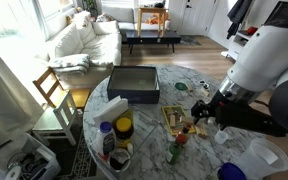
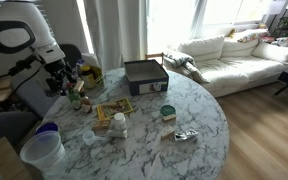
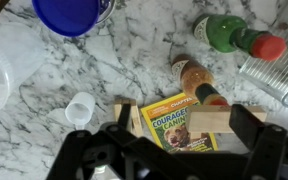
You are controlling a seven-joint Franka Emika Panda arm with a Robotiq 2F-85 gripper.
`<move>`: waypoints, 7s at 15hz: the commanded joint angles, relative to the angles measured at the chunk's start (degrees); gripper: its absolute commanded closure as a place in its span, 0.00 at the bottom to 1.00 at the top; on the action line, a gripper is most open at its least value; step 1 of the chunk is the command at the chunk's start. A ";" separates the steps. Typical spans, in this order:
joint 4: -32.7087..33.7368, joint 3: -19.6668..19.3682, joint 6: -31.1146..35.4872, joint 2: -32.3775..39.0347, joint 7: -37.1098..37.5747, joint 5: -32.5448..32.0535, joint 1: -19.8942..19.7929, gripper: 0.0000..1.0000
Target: Put the block on top of the green bottle then put the brown bottle inside the container
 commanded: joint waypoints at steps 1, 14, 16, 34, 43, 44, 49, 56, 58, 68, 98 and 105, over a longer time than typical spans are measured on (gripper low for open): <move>2.44 -1.61 2.21 4.16 0.72 -0.11 1.84 0.00; 6.93 -4.87 3.30 9.99 -0.72 0.89 4.47 0.00; 7.22 -5.32 3.18 10.31 -1.20 1.44 4.86 0.00; 8.39 -6.23 3.45 12.40 -0.67 1.13 5.72 0.00; 9.72 -5.79 4.02 11.08 -1.03 1.49 6.93 0.41; 9.99 -5.64 3.39 10.31 -1.47 2.10 7.56 0.41; 9.89 -3.96 0.04 6.71 -5.38 4.69 11.60 0.41; 8.51 -1.81 -1.78 6.59 -7.25 1.96 12.56 0.41; 7.88 -1.25 -0.81 7.10 -6.14 -0.33 12.00 0.41; 7.56 -1.11 0.41 9.19 -1.75 -4.58 11.42 0.41; 7.80 -1.64 4.07 11.90 0.33 -4.80 11.38 0.41; 7.81 -1.52 4.03 11.91 0.38 -4.69 11.58 0.41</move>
